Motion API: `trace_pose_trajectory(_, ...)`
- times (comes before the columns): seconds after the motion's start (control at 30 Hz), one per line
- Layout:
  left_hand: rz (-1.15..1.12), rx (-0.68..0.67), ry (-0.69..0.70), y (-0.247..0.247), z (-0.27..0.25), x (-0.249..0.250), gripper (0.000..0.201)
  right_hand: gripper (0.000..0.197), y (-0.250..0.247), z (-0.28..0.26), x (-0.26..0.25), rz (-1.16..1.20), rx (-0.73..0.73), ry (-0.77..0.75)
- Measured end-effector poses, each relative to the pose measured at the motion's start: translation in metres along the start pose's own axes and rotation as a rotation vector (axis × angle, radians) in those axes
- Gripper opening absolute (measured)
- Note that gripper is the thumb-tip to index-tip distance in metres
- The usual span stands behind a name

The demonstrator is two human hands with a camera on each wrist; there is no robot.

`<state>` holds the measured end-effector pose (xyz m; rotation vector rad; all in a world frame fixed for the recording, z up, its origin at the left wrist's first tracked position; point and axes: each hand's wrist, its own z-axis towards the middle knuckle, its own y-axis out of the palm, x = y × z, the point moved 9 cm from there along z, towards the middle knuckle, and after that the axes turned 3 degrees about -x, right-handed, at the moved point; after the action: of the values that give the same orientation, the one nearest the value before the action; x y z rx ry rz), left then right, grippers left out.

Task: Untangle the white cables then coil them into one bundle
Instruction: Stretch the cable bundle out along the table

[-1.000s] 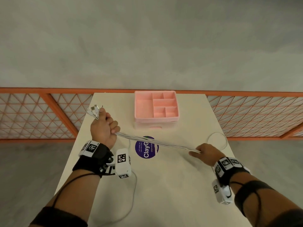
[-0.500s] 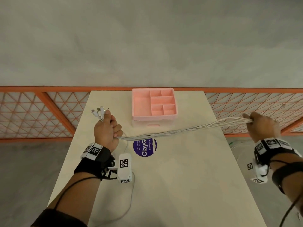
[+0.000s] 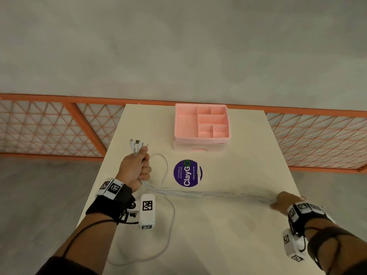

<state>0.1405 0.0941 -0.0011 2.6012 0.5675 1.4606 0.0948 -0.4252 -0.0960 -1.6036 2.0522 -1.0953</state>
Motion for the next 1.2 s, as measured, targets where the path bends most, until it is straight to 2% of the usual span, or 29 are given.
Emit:
trace_pose_trajectory(0.13,0.111,0.03,-0.011,-0.018,-0.005,-0.015,0.039,0.077,-0.005,-0.021,-0.053,-0.046,-0.202,-0.169)
trace_pose_trajectory(0.2,0.167,0.038,-0.025,-0.026,-0.008,-0.029,0.039,0.093,-0.015,-0.034,-0.093,-0.023,-0.241,-0.28)
trace_pose_trajectory(0.23,0.183,0.039,-0.036,-0.031,-0.01,-0.037,0.039,0.094,-0.022,-0.042,-0.117,0.021,-0.23,-0.338)
trace_pose_trajectory(0.27,0.191,0.039,-0.051,-0.035,-0.012,-0.045,0.039,0.088,-0.03,-0.051,-0.141,0.083,-0.201,-0.4)
trace_pose_trajectory(0.33,0.194,0.034,-0.089,-0.042,-0.016,-0.06,0.039,0.059,-0.041,-0.074,-0.194,0.246,-0.117,-0.55)
trace_pose_trajectory(0.4,0.187,0.029,-0.118,-0.045,-0.022,-0.074,0.039,0.034,-0.041,-0.099,-0.245,0.291,-0.043,-0.677)
trace_pose_trajectory(0.47,0.196,0.031,-0.132,-0.045,-0.029,-0.085,0.039,0.031,-0.02,-0.116,-0.291,0.186,-0.05,-0.733)
trace_pose_trajectory(0.53,0.239,0.029,-0.129,-0.043,-0.036,-0.096,0.038,0.038,0.012,-0.126,-0.32,0.085,-0.083,-0.699)
trace_pose_trajectory(0.63,0.303,0.017,-0.099,-0.037,-0.043,-0.108,0.036,0.052,0.046,-0.139,-0.337,-0.006,-0.094,-0.654)
trace_pose_trajectory(0.7,0.304,0.013,-0.074,-0.035,-0.046,-0.109,0.033,0.041,0.053,-0.141,-0.338,0.043,-0.124,-0.633)
trace_pose_trajectory(0.77,0.287,0.031,-0.028,-0.036,-0.047,-0.103,0.03,0.015,0.041,-0.14,-0.336,0.259,-0.154,-0.638)
trace_pose_trajectory(0.93,0.198,0.089,0.076,-0.031,-0.036,-0.076,0.019,0.015,-0.027,-0.152,-0.324,1.092,-0.316,-0.686)
trace_pose_trajectory(1.0,0.159,0.03,0.075,-0.015,-0.03,-0.068,0.016,0.013,-0.056,-0.158,-0.319,1.34,-0.344,-0.697)
trace_pose_trajectory(1.07,0.137,-0.085,0.064,0.008,-0.029,-0.063,0.015,0.016,-0.082,-0.161,-0.311,1.523,-0.345,-0.726)
trace_pose_trajectory(1.13,0.131,-0.179,0.048,0.026,-0.032,-0.062,0.02,0.017,-0.103,-0.161,-0.298,1.633,-0.289,-0.749)
trace_pose_trajectory(1.2,0.144,-0.218,0.04,0.034,-0.033,-0.063,0.022,0.014,-0.122,-0.158,-0.275,1.735,-0.181,-0.743)
